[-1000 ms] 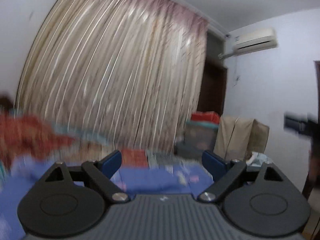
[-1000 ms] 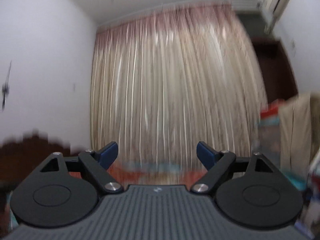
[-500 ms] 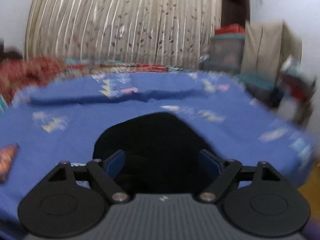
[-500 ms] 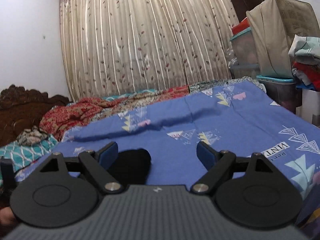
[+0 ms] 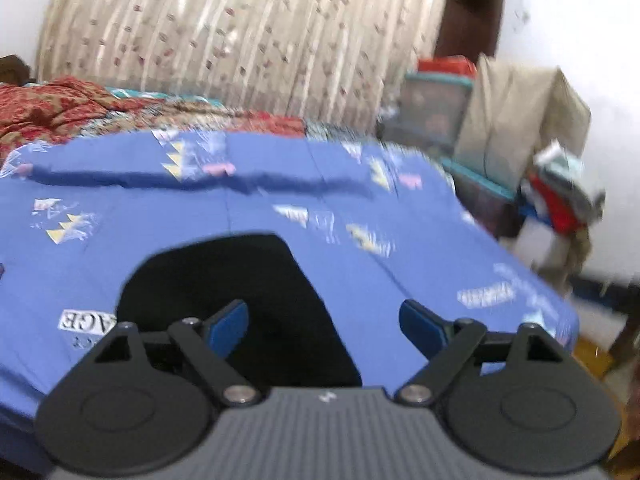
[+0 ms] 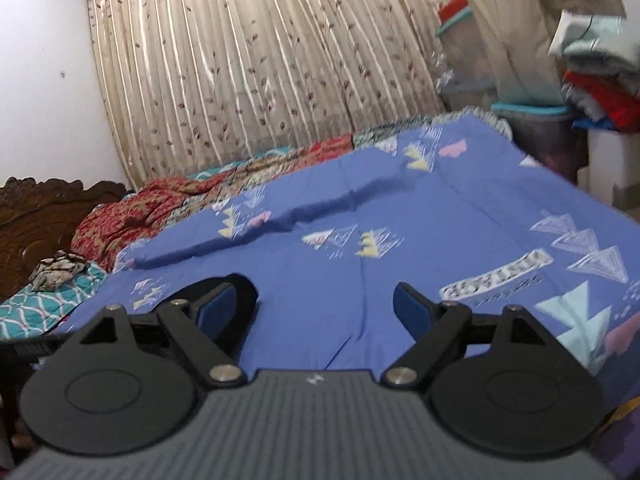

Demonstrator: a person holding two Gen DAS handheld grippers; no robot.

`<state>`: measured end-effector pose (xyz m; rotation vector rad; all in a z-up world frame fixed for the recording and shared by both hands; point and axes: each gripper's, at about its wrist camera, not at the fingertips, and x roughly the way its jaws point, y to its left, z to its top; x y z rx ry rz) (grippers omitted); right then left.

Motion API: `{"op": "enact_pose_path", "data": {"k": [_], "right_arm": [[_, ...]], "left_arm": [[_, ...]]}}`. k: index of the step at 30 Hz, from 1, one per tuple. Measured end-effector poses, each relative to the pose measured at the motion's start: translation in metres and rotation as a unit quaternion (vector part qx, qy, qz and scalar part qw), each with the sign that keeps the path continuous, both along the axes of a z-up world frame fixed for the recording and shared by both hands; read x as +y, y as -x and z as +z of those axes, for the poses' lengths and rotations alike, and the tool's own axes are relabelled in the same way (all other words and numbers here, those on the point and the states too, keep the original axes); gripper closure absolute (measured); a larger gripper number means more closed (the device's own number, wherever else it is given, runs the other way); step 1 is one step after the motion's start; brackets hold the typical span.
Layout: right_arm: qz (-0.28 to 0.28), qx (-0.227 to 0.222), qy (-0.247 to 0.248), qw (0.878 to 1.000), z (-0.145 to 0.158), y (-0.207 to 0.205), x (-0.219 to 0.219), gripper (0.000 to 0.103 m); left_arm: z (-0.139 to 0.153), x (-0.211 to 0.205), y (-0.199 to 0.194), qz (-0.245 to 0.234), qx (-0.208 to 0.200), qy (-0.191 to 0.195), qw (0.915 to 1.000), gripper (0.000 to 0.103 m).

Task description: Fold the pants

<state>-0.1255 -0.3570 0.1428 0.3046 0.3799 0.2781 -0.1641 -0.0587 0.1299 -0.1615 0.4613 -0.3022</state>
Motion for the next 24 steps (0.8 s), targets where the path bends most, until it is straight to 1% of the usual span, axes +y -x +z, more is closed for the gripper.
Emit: {"op": "enact_pose_path", "data": {"k": [3, 6, 7, 9, 12, 15, 17, 19, 22, 23, 24], "right_arm": [[0.014, 0.015, -0.022, 1.000, -0.011, 0.001, 0.017, 0.015], [0.022, 0.044, -0.046, 0.998, -0.026, 0.000, 0.043, 0.015], [0.026, 0.056, -0.057, 0.996, -0.033, -0.002, 0.052, 0.015], [0.036, 0.081, -0.075, 0.993, -0.043, -0.013, 0.071, 0.015], [0.066, 0.111, -0.093, 0.987, -0.046, -0.041, 0.099, 0.015], [0.082, 0.117, -0.091, 0.986, -0.037, -0.068, 0.125, 0.015], [0.090, 0.127, -0.083, 0.984, -0.036, -0.086, 0.140, 0.015], [0.100, 0.144, -0.069, 0.982, -0.040, -0.103, 0.151, 0.015], [0.104, 0.182, -0.049, 0.977, -0.060, -0.127, 0.159, 0.015], [0.107, 0.202, -0.052, 0.972, -0.069, -0.136, 0.159, 0.015], [0.117, 0.221, -0.068, 0.966, -0.080, -0.144, 0.159, 0.014]], "left_arm": [[0.013, 0.022, -0.005, 0.020, -0.005, 0.009, 0.9997, 0.014], [0.008, 0.048, -0.030, 0.035, 0.016, 0.018, 0.9991, 0.008], [0.009, 0.062, -0.042, 0.043, 0.028, 0.022, 0.9984, 0.005], [0.005, 0.087, -0.072, 0.045, 0.063, 0.040, 0.9962, 0.004], [-0.014, 0.124, -0.106, 0.043, 0.118, 0.083, 0.9886, 0.002], [-0.043, 0.151, -0.135, 0.034, 0.165, 0.129, 0.9773, 0.000], [-0.069, 0.162, -0.148, 0.022, 0.201, 0.165, 0.9655, 0.000], [-0.094, 0.166, -0.159, 0.011, 0.233, 0.189, 0.9538, 0.000], [-0.130, 0.158, -0.171, -0.011, 0.278, 0.222, 0.9345, 0.000], [-0.139, 0.154, -0.174, -0.021, 0.288, 0.235, 0.9280, 0.000], [-0.149, 0.149, -0.175, -0.032, 0.294, 0.248, 0.9225, 0.001]]}}
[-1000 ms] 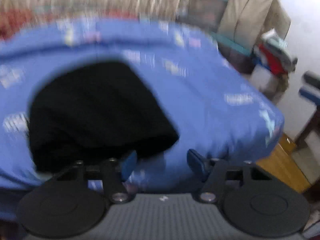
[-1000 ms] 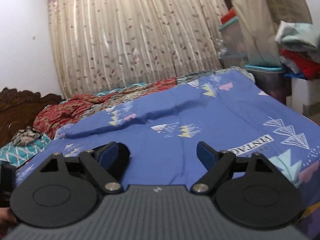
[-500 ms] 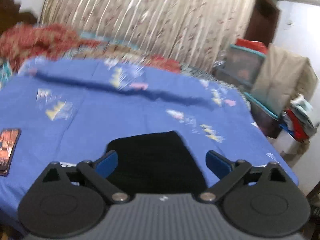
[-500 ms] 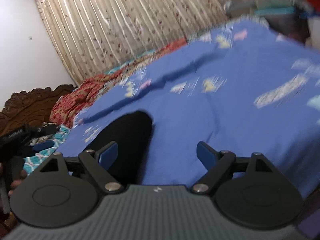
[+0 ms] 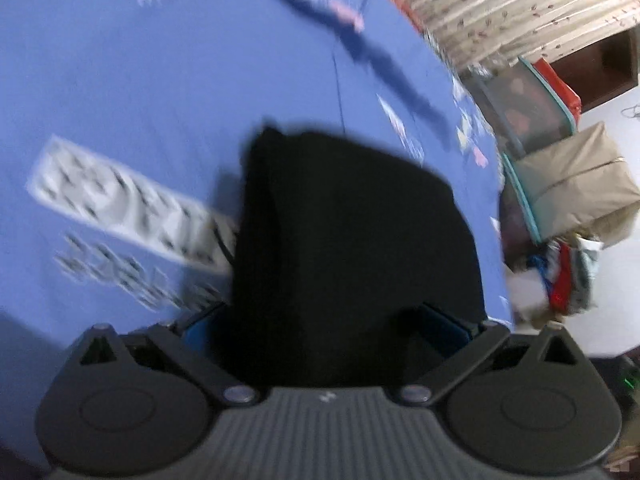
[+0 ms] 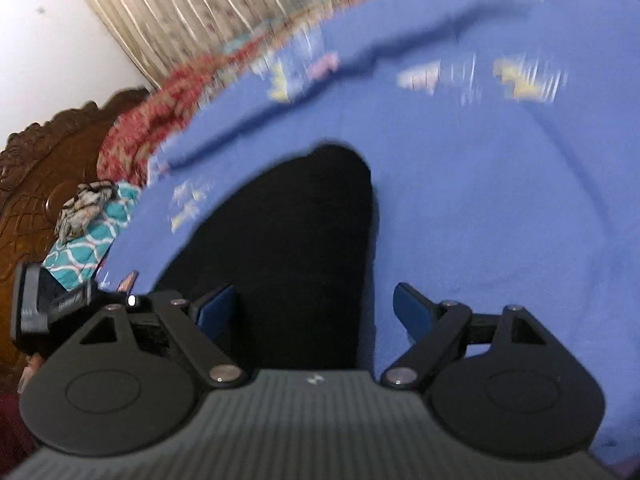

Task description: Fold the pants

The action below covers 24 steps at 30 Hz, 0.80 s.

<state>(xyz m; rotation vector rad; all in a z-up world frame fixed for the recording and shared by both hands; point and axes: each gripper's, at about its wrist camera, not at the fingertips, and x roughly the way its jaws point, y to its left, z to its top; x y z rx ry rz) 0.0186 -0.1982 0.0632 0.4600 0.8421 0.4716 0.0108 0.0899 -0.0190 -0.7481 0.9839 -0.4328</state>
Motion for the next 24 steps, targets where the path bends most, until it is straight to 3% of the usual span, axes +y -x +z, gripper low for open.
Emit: {"op": "enact_pose_path", "data": {"k": [1, 3, 4, 5, 6, 8, 11, 13, 15, 17, 19, 24], "right_arm": [[0.006, 0.021, -0.029, 0.999, -0.011, -0.007, -0.001, 0.014], [0.024, 0.101, -0.117, 0.988, -0.036, -0.024, -0.003, 0.039], [0.019, 0.136, -0.154, 0.978, -0.042, -0.031, -0.003, 0.044], [0.020, 0.141, -0.164, 0.976, -0.035, -0.036, -0.001, 0.048], [0.038, 0.121, -0.158, 0.979, -0.019, -0.041, 0.003, 0.049], [0.062, 0.055, -0.147, 0.986, 0.021, -0.054, 0.009, 0.049], [0.060, -0.046, -0.159, 0.984, 0.067, -0.091, 0.009, 0.049], [0.055, -0.105, -0.156, 0.981, 0.084, -0.117, 0.009, 0.049], [0.042, -0.133, -0.168, 0.976, 0.085, -0.144, 0.007, 0.048], [0.021, -0.132, -0.163, 0.978, 0.071, -0.169, 0.006, 0.048], [0.003, -0.112, -0.136, 0.984, 0.048, -0.191, 0.011, 0.048], [-0.032, -0.012, -0.073, 0.997, -0.031, -0.226, 0.022, 0.047]], "left_arm": [[-0.003, -0.006, 0.000, 0.000, -0.015, -0.007, 0.9999, 0.002], [0.000, -0.015, -0.004, -0.016, -0.038, -0.017, 0.9990, 0.023], [0.007, -0.012, -0.010, -0.010, -0.031, -0.008, 0.9994, 0.039], [0.016, -0.007, -0.014, -0.007, -0.037, 0.014, 0.9992, 0.041], [0.031, -0.002, -0.020, -0.008, -0.057, 0.036, 0.9977, 0.041], [0.069, 0.003, -0.037, -0.009, -0.117, 0.025, 0.9927, 0.041], [0.117, 0.007, -0.081, -0.002, -0.204, 0.019, 0.9788, 0.041], [0.136, 0.004, -0.111, 0.009, -0.239, 0.005, 0.9709, 0.041], [0.143, -0.002, -0.144, 0.019, -0.266, -0.020, 0.9636, 0.039], [0.133, -0.013, -0.180, 0.036, -0.267, -0.059, 0.9613, 0.039], [0.106, -0.022, -0.217, 0.050, -0.241, -0.092, 0.9647, 0.043], [0.025, -0.031, -0.264, 0.091, -0.149, -0.155, 0.9724, 0.047]]}}
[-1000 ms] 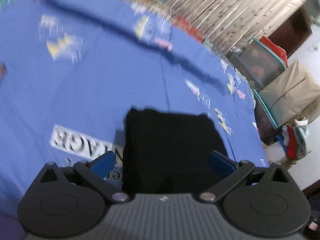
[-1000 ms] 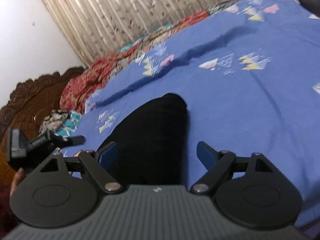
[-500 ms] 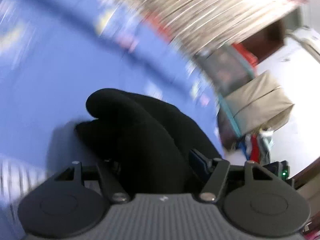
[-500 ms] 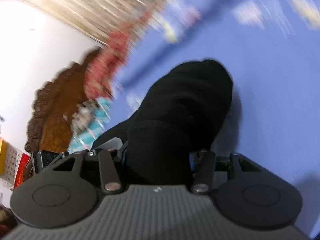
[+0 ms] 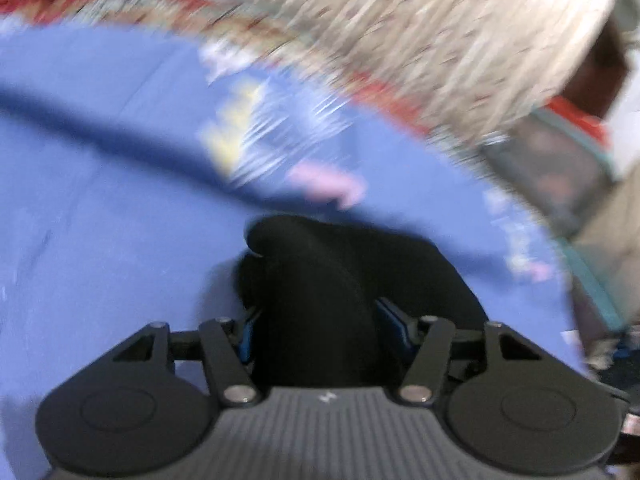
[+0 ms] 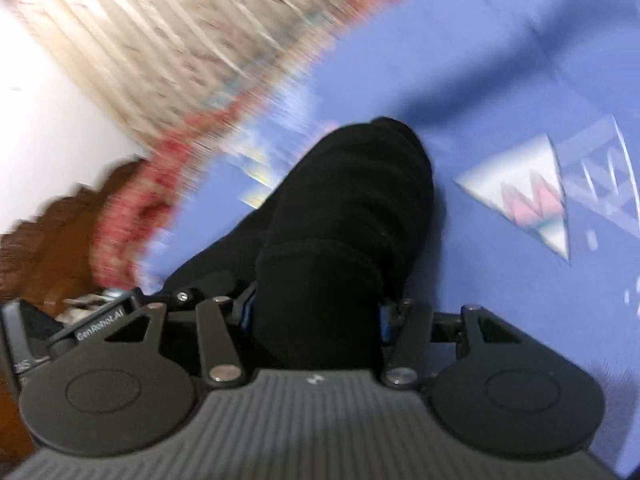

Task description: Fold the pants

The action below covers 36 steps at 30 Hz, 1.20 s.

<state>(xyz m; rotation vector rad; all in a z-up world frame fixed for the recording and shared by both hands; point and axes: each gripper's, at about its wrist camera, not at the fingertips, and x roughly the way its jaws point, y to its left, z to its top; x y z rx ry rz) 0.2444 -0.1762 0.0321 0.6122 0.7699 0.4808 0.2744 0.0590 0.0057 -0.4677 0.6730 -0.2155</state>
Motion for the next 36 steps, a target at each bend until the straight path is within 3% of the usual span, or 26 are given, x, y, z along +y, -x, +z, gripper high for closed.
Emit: {"op": "enact_pose_path", "data": {"k": [2, 4, 6, 9, 11, 16, 19, 23, 27, 36], "right_arm": [[-0.001, 0.000, -0.019, 1.000, -0.014, 0.001, -0.004, 0.038], [-0.010, 0.007, -0.014, 1.000, -0.011, 0.008, -0.007, 0.030], [-0.009, -0.008, 0.017, 1.000, 0.001, 0.014, -0.006, 0.029], [-0.024, -0.044, 0.067, 0.997, 0.024, 0.039, -0.017, 0.028], [-0.034, -0.065, 0.089, 0.993, 0.032, 0.065, -0.027, 0.025], [-0.040, -0.100, 0.153, 0.982, 0.052, 0.136, -0.028, 0.014], [-0.085, -0.115, 0.185, 0.972, 0.056, 0.183, -0.028, 0.006], [-0.092, -0.114, 0.187, 0.971, 0.065, 0.224, -0.031, 0.000], [-0.096, -0.116, 0.205, 0.967, 0.083, 0.256, -0.033, 0.000], [-0.105, -0.102, 0.194, 0.970, 0.099, 0.309, -0.029, 0.000]], "left_arm": [[-0.021, -0.001, -0.001, 0.022, 0.009, -0.011, 0.9997, 0.035], [-0.022, -0.001, 0.003, 0.035, 0.008, -0.004, 0.9993, 0.032], [-0.009, 0.001, 0.011, 0.034, 0.004, -0.007, 0.9994, 0.034], [0.025, 0.007, 0.050, 0.043, -0.036, -0.023, 0.9982, 0.030], [0.044, 0.010, 0.080, 0.046, -0.049, -0.035, 0.9971, 0.020], [0.080, 0.003, 0.153, 0.070, -0.053, -0.089, 0.9922, 0.006], [0.095, -0.008, 0.197, 0.067, -0.056, -0.105, 0.9907, 0.000], [0.110, -0.030, 0.243, 0.053, -0.042, -0.140, 0.9878, 0.000], [0.120, -0.052, 0.284, 0.029, -0.013, -0.149, 0.9884, 0.000], [0.128, -0.092, 0.359, -0.008, -0.007, -0.211, 0.9774, 0.000]]}}
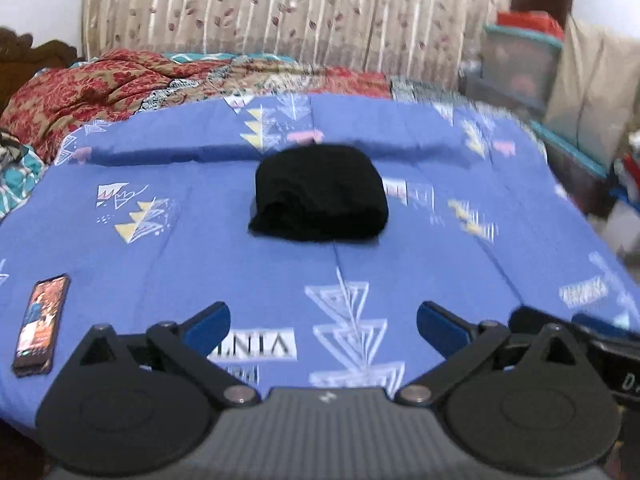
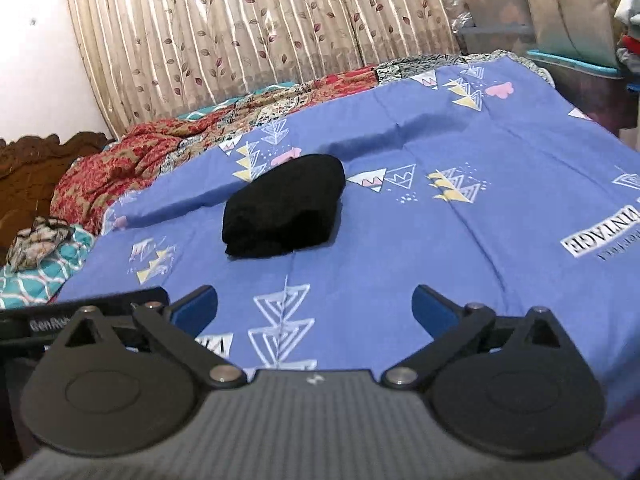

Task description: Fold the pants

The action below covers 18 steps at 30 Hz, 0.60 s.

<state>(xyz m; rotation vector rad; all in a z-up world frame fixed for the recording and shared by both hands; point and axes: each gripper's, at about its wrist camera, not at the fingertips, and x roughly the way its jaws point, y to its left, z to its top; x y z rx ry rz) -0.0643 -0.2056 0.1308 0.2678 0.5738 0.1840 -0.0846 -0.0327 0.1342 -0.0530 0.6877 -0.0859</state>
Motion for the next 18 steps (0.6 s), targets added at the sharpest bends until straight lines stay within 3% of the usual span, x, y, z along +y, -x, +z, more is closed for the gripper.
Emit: {"op": "enact_pose_path", "data": {"k": [4, 18], "right_arm": [[0.009, 0.005, 0.002, 1.000, -0.002, 0.011, 0.002, 0.000], [0.011, 0.008, -0.012, 1.000, -0.012, 0.019, -0.004, 0.000]], "left_arm": [[-0.003, -0.011, 0.019, 0.021, 0.004, -0.033, 0.9992, 0.000], [-0.004, -0.004, 0.029, 0.069, 0.006, -0.054, 0.9961, 0.000]]}}
